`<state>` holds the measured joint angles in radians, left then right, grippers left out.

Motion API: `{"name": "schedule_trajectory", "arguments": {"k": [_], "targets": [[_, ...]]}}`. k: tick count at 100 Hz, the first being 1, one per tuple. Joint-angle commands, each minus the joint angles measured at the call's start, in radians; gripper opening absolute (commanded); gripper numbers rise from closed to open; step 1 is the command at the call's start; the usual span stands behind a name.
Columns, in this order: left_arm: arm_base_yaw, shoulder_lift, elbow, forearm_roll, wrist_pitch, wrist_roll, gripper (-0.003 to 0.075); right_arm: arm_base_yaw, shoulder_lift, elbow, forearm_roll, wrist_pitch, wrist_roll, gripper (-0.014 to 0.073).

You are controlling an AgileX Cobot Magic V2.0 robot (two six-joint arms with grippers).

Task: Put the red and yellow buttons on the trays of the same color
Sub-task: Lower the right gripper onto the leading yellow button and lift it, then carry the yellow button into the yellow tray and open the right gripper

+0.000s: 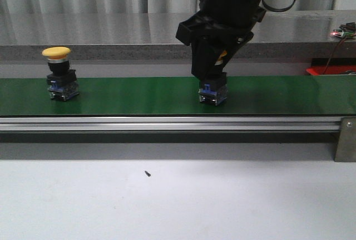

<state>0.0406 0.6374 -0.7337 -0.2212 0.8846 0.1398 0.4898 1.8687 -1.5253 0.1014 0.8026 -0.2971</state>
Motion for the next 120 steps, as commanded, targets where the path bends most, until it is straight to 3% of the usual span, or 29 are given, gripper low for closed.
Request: {"name": "schedule_trajectory", "arguments": {"k": [1,20,41,62,93,120], "targets": [[-0.008,-0.002,-0.026,-0.021,-0.059,0.002,-0.0020,-0.002,-0.055,-0.032,0.010,-0.054,0.008,0.0067],[-0.008,-0.002,-0.026,-0.021,-0.059,0.002,-0.0020,-0.016,-0.116,-0.030,0.010,-0.053,0.053,0.0047],[-0.008,-0.002,-0.026,-0.021,-0.059,0.002,-0.0020,-0.116,-0.234,-0.028,0.008,0.027,0.096,0.0047],[-0.008,-0.002,-0.026,-0.021,-0.059,0.002,-0.0020,-0.298,-0.322,-0.028,-0.008,0.101,0.098,0.0047],[-0.008,-0.002,-0.026,-0.021,-0.059,0.002,-0.0020,-0.648,-0.338,-0.027,-0.007,0.152,0.119,0.0047],[-0.008,-0.002,-0.026,-0.021,-0.059,0.002,-0.0020,-0.841,-0.333,-0.027,-0.007,0.149,0.136,0.0047]]}}
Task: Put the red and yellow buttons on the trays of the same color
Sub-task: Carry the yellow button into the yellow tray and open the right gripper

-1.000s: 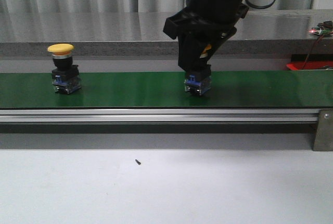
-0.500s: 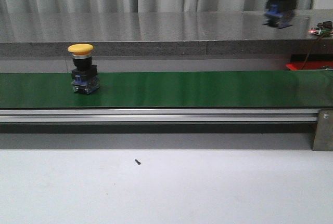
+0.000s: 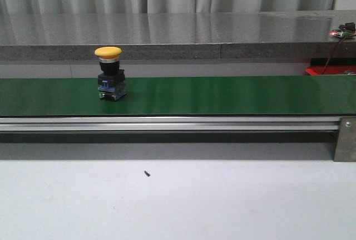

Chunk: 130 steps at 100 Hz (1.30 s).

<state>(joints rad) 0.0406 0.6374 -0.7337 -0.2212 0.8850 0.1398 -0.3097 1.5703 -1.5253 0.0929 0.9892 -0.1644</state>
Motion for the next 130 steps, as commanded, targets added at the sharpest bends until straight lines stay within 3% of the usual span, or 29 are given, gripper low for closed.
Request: {"name": "schedule_trajectory", "arguments": {"k": [1,34,68,110,120,130], "targets": [[-0.008,-0.002,-0.026,-0.021,-0.060,0.002,-0.0020,-0.048,-0.034,-0.027,0.002,-0.037,0.005,0.0047],[-0.008,-0.002,-0.026,-0.021,-0.060,0.002,-0.0020,-0.154,-0.009,0.057,0.000,-0.088,0.066,0.0047],[-0.008,-0.002,-0.026,-0.021,-0.060,0.002,-0.0020,-0.176,0.017,0.314,-0.001,-0.352,0.098,0.0047],[-0.008,-0.002,-0.026,-0.021,-0.060,0.002,-0.0020,-0.198,0.170,0.327,-0.001,-0.415,0.126,0.0054],[-0.008,-0.002,-0.026,-0.021,-0.060,0.002,-0.0020,-0.198,0.175,0.327,-0.001,-0.415,0.126,0.0155],[-0.008,-0.002,-0.026,-0.021,-0.060,0.002,-0.0020,-0.198,0.175,0.327,-0.003,-0.417,0.126,0.0393]]}}
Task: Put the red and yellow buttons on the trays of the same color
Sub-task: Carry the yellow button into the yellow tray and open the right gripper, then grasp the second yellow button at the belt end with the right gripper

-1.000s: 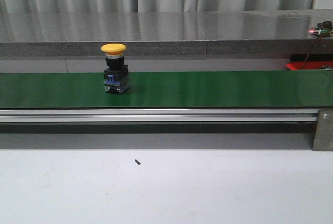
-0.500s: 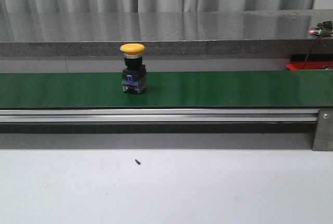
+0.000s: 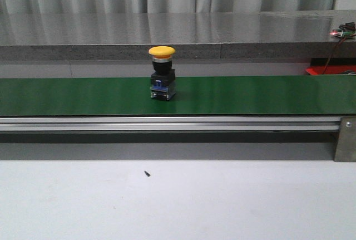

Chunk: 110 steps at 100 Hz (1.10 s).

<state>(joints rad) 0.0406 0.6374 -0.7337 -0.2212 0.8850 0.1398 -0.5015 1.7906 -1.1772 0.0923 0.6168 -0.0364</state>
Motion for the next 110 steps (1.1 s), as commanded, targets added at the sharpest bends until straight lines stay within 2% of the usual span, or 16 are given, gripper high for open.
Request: {"name": "schedule_trajectory", "arguments": {"k": [1,9,16,50,62,79,110], "targets": [[-0.008,-0.002,-0.026,-0.021,-0.060,0.002,-0.0020,-0.007,-0.046,-0.021,-0.003,-0.045,-0.002,0.0410],[-0.008,-0.002,-0.026,-0.021,-0.060,0.002,-0.0020,-0.007,-0.046,-0.021,-0.003,-0.044,-0.002,0.0568],[-0.008,-0.002,-0.026,-0.021,-0.060,0.002,-0.0020,-0.007,-0.047,-0.021,-0.003,-0.038,-0.002,0.0626],[-0.008,-0.002,-0.026,-0.021,-0.060,0.002,-0.0020,-0.007,-0.166,-0.021,-0.027,-0.027,-0.002,0.0624],[-0.008,-0.002,-0.026,-0.021,-0.060,0.002,-0.0020,0.022,-0.226,-0.021,-0.027,-0.010,-0.003,0.0624],[-0.008,-0.002,-0.026,-0.021,-0.060,0.002,-0.0020,0.135,-0.310,-0.021,-0.080,0.008,-0.047,0.0624],[-0.008,-0.002,-0.026,-0.021,-0.060,0.002,-0.0020,0.487,-0.334,-0.021,-0.036,0.089,-0.380,0.0624]]}}
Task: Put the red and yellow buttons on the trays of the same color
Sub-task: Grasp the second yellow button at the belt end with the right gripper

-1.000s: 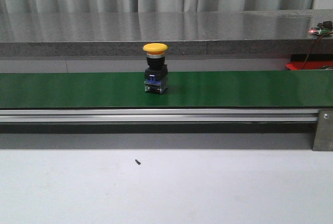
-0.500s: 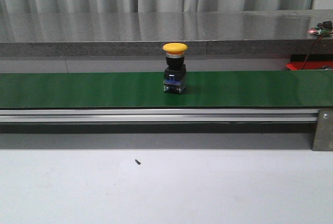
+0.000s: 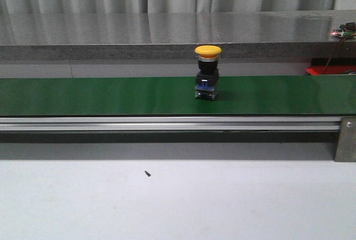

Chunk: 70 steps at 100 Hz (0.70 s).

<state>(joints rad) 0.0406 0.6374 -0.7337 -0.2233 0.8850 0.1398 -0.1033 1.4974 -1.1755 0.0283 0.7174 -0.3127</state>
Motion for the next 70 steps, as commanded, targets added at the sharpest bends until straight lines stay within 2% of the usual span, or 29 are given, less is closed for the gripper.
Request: {"name": "schedule_trajectory", "arguments": {"k": [1,13,27,46,70], "targets": [[-0.008,-0.002,-0.026,-0.019,-0.060,0.002,-0.0019,0.097,-0.039,-0.023,0.032,-0.010,-0.110,0.0624],[-0.008,-0.002,-0.026,-0.019,-0.060,0.002,-0.0020,0.228,-0.017,-0.023,0.038,0.003,-0.170,0.0624],[-0.008,-0.002,-0.026,-0.019,-0.060,0.002,-0.0020,0.308,0.027,-0.032,0.041,0.029,-0.176,0.0624],[-0.008,-0.002,-0.026,-0.019,-0.060,0.002,-0.0020,0.346,0.112,-0.100,0.077,0.094,-0.182,0.0624],[-0.008,-0.002,-0.026,-0.019,-0.060,0.002,-0.0020,0.359,0.185,-0.212,0.168,0.145,-0.263,0.0624]]}}
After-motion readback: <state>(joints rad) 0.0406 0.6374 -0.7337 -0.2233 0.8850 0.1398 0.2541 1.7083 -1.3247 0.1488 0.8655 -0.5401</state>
